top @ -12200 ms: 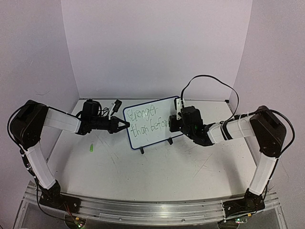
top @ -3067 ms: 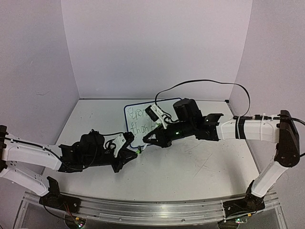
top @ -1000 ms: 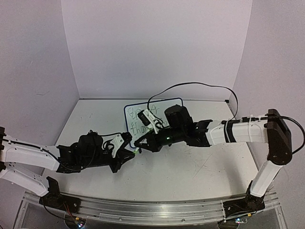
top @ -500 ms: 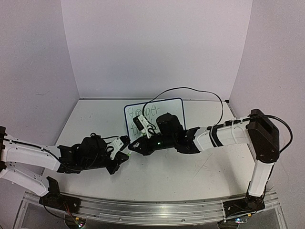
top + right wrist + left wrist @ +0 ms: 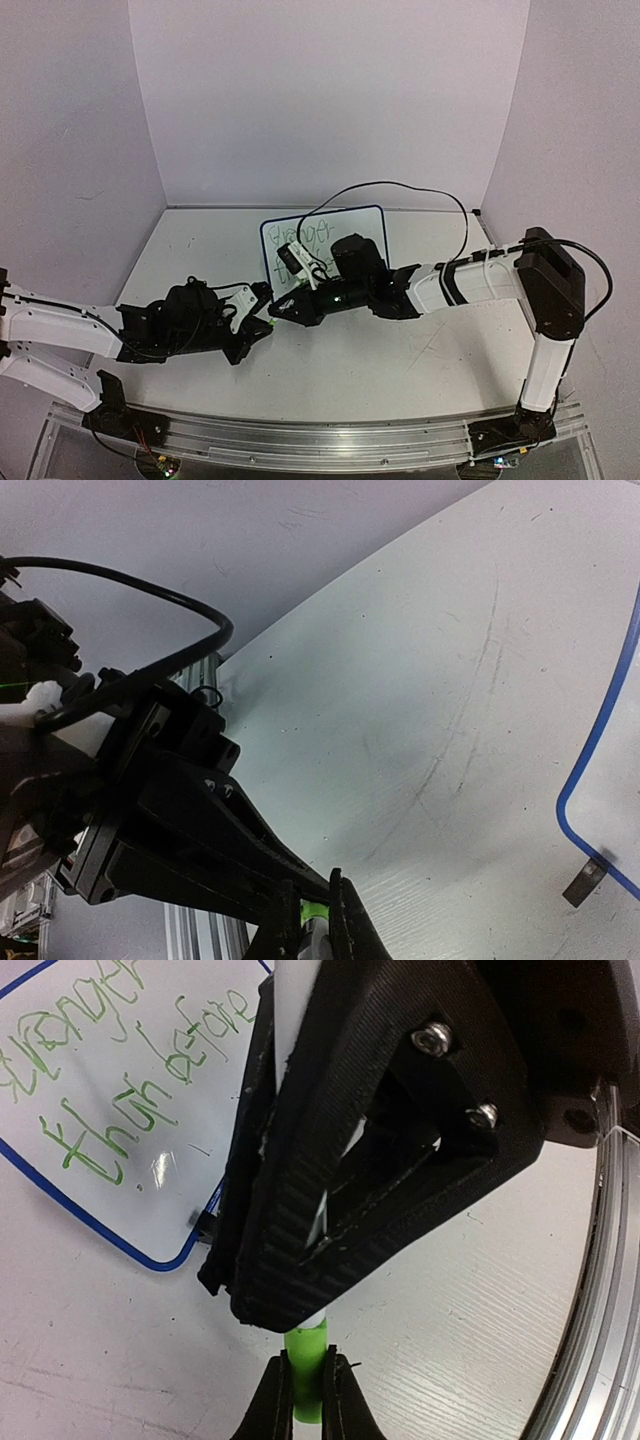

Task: Write a sentence on the whiteboard
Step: Insert the whiteboard marker without the cap into the pen cap.

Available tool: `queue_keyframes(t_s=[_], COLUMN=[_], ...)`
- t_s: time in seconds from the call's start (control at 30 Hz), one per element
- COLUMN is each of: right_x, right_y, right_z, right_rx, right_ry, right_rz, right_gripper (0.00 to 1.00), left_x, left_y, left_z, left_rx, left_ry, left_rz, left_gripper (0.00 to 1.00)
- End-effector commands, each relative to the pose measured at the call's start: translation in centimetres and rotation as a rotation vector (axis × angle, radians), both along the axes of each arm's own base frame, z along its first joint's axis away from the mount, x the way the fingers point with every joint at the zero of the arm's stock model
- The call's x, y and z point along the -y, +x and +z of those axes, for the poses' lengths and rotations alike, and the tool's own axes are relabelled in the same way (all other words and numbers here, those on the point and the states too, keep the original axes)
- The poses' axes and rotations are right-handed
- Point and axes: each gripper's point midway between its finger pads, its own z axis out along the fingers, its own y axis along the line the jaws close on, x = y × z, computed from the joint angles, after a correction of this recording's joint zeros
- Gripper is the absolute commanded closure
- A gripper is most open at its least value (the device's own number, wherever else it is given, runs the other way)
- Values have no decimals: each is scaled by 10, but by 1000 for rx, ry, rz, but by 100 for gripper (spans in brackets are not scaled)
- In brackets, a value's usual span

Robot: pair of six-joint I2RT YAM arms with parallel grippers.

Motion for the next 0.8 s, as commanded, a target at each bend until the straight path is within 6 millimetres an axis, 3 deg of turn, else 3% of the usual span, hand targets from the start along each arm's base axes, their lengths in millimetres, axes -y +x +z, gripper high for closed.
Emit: queue_keyframes(t_s=[0.0, 0.17, 0.27, 0.4, 0.5, 0.57, 0.6, 0.7, 0.77], right_x=[-14, -14, -9, 7, 36, 61, 77, 139, 186], right_y=[-51, -61, -57, -24, 10, 34, 45, 87, 103], right_z=[-18, -40, -28, 4, 47, 64, 76, 90, 109], right_rx=[-22, -57, -32, -45, -34, 1, 17, 66, 169], right_ry=[-46, -78, -65, -16, 55, 40, 26, -73, -140], right_rz=[124, 122, 96, -16, -128, -231, -288, -511, -664], right_gripper=[100, 100, 100, 97, 76, 51, 44, 16, 6], left_x=[37, 46, 46, 41, 34, 31, 30, 34, 40], left_y=[7, 9, 7, 5, 3, 1, -1, -11, -15], left_z=[139, 164, 174, 151, 116, 90, 76, 50, 37], left_rx=[206, 372, 403, 343, 246, 185, 135, 23, -52], left_ry=[-455, -402, -405, -386, -351, -301, -281, -235, -206], left_rz=[-16, 4, -11, -5, 18, 20, 27, -7, -24], left_gripper=[100, 100, 100, 100, 100, 100, 100, 100, 100])
